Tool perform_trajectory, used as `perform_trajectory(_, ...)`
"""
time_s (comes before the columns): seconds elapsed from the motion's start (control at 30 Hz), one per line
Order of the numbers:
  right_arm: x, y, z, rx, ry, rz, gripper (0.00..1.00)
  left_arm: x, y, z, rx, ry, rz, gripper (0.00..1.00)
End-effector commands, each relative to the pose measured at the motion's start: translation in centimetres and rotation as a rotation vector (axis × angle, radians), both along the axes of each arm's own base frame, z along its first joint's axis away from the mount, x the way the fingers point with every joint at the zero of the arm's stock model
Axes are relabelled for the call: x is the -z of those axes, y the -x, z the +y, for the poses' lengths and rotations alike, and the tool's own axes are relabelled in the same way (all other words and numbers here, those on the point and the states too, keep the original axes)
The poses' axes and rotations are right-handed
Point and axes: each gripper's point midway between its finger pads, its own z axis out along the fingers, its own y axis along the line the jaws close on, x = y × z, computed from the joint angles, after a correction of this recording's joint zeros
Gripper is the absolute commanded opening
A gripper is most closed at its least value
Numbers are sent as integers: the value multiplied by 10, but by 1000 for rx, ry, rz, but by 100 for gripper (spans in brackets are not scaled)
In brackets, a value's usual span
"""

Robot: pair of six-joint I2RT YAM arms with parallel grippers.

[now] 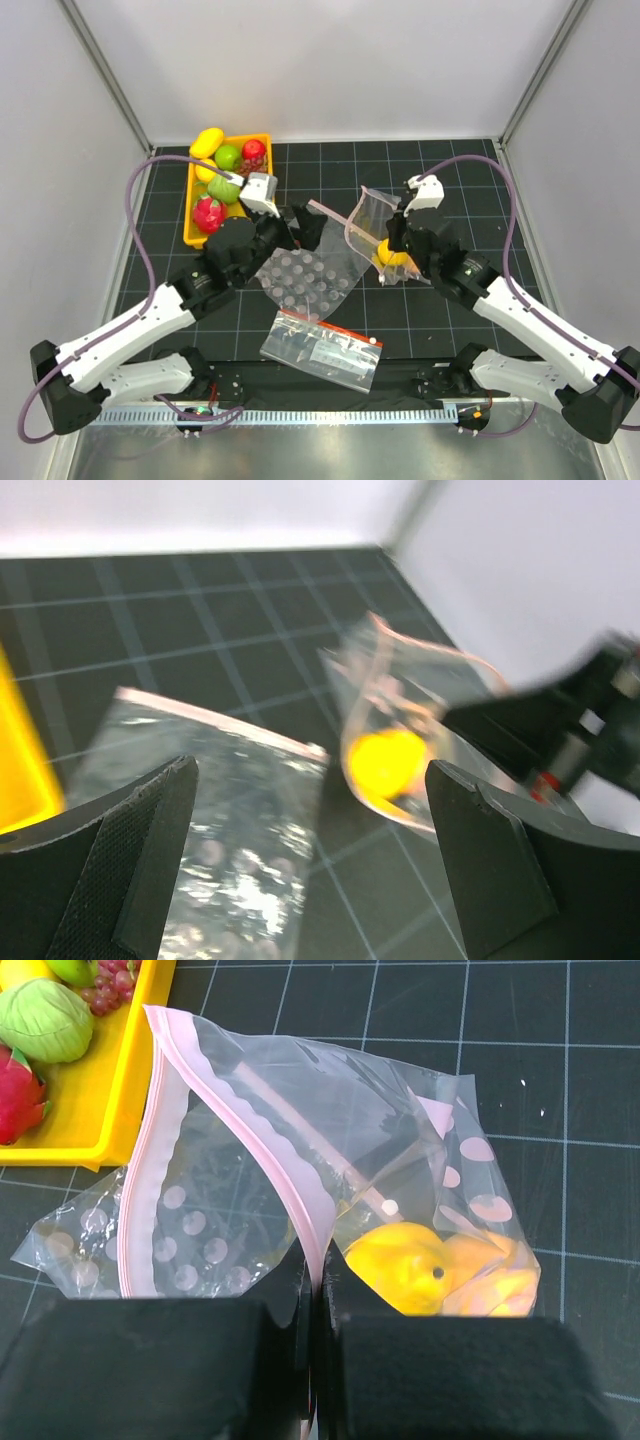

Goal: Place the food in the zip-top bag and seal the zipper
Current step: Place the fake fruit in the zipper food storage bag, then pick up the fake fruit from the bin.

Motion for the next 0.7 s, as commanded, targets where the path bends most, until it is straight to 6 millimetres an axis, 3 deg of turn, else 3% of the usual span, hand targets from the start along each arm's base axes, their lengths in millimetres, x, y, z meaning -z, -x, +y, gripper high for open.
perform_trajectory(0.0,-20,-5,1,23,-62,-65,1,27,-28,56,-310,-98,44,100)
perform_trajectory(0.07,-20,-5,3,19,-64,-66,1,33,-39,72,-396,-106,69,100)
perform_trajectory(0.17,-20,-6,2,21,-64,-67,1,51,-55,77,-437,-135,117,100)
perform_trajectory(0.23,-17,-7,3,21,-63,-65,1,66,-67,75,-448,-170,158,100)
perform_trajectory(0.3,-17,-7,5,13,-64,-61,1,69,-80,79,-479,-166,199,100)
perform_trajectory(0.43,-14,-7,8,3,-58,-56,1,78,-99,67,-437,-161,259,100)
perform_trajectory(0.57,-10,-9,8,3,-48,-52,1,70,-115,82,-509,-203,278,100)
perform_trajectory(0.6,-11,-9,9,2,-45,-52,1,55,-120,88,-529,-208,275,100)
perform_trajectory(0.67,-11,-9,9,-1,-47,-51,1,57,-135,106,-567,-264,299,100)
